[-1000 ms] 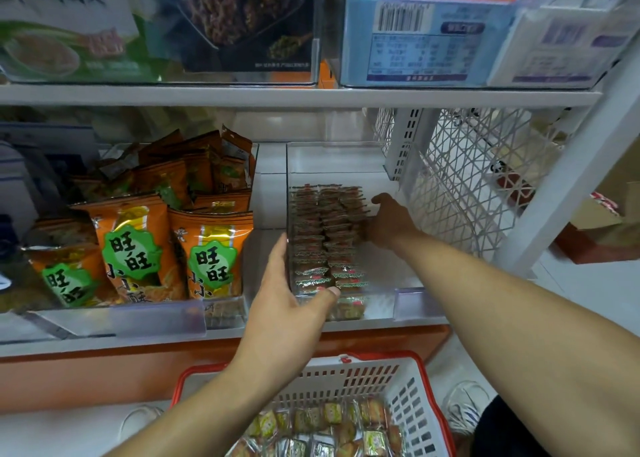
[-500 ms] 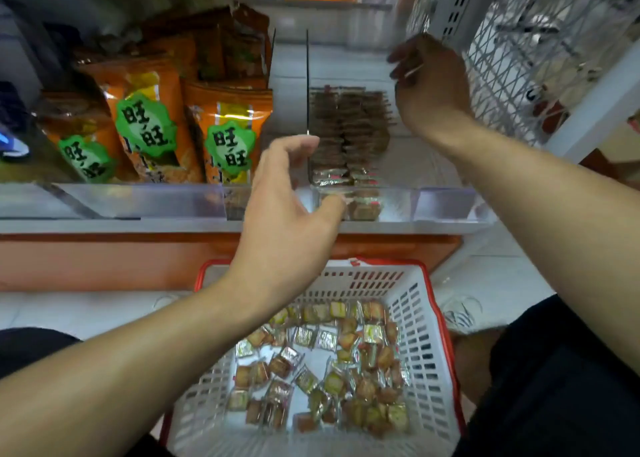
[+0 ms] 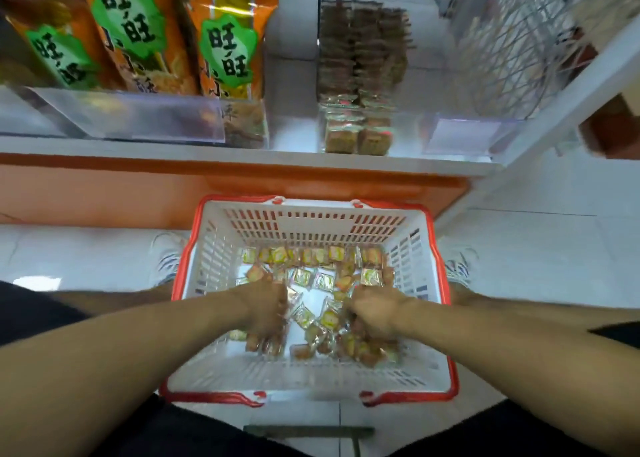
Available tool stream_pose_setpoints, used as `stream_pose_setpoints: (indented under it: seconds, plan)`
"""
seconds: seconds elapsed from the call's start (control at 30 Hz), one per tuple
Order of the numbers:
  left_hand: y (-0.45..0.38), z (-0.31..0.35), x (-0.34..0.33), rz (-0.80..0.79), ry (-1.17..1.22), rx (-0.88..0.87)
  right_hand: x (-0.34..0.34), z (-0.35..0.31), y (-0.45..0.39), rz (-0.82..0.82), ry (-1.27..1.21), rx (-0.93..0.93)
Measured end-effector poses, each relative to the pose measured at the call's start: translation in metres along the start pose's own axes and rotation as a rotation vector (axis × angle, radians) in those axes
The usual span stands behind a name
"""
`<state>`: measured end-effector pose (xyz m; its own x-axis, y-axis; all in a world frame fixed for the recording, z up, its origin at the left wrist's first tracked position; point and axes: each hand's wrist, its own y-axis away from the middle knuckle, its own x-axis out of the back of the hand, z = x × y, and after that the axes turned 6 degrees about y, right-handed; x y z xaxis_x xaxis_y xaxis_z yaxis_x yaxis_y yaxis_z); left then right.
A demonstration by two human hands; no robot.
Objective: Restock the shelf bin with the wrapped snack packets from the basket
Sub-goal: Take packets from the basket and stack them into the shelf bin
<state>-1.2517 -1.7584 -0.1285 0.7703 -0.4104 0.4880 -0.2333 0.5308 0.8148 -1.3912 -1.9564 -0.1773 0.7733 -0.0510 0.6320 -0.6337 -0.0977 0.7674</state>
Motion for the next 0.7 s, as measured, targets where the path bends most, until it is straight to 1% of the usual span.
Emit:
stream_pose_setpoints:
  seconds: [0.1,0.17,0.2,0.3,0.37,0.43,0.53,0.6,0.7]
  plan:
    - [-0.02,-0.014,-0.023,-0.023,-0.046,0.016,-0.048,-0.017,-0.023,-0.035,0.008,-0.101]
    - [-0.035,-0.017,-0.035,-0.006,-0.002,0.016,-0.065,-0.026,-0.036,-0.086,0.014,-0.161]
    - [-0.042,-0.016,-0.04,0.007,0.034,0.014,-0.07,-0.026,-0.042,-0.106,0.042,-0.162]
    - [-0.062,-0.011,-0.051,-0.013,0.087,0.011,-0.073,-0.019,-0.056,-0.121,0.078,-0.057]
    - [-0.075,-0.006,-0.061,-0.045,0.108,-0.006,-0.069,-0.009,-0.063,-0.145,0.022,0.035]
    - [-0.087,0.004,-0.075,-0.067,0.114,-0.065,-0.065,-0.001,-0.068,-0.168,-0.062,0.106]
    - [-0.103,0.017,-0.097,-0.111,0.161,-0.111,-0.064,0.007,-0.074,-0.182,-0.136,0.158]
    - [-0.112,0.023,-0.109,-0.129,0.168,-0.104,-0.068,0.007,-0.078,-0.167,-0.142,0.18]
    - [-0.124,0.025,-0.123,-0.172,0.102,-0.071,-0.07,0.003,-0.084,-0.141,-0.178,0.215]
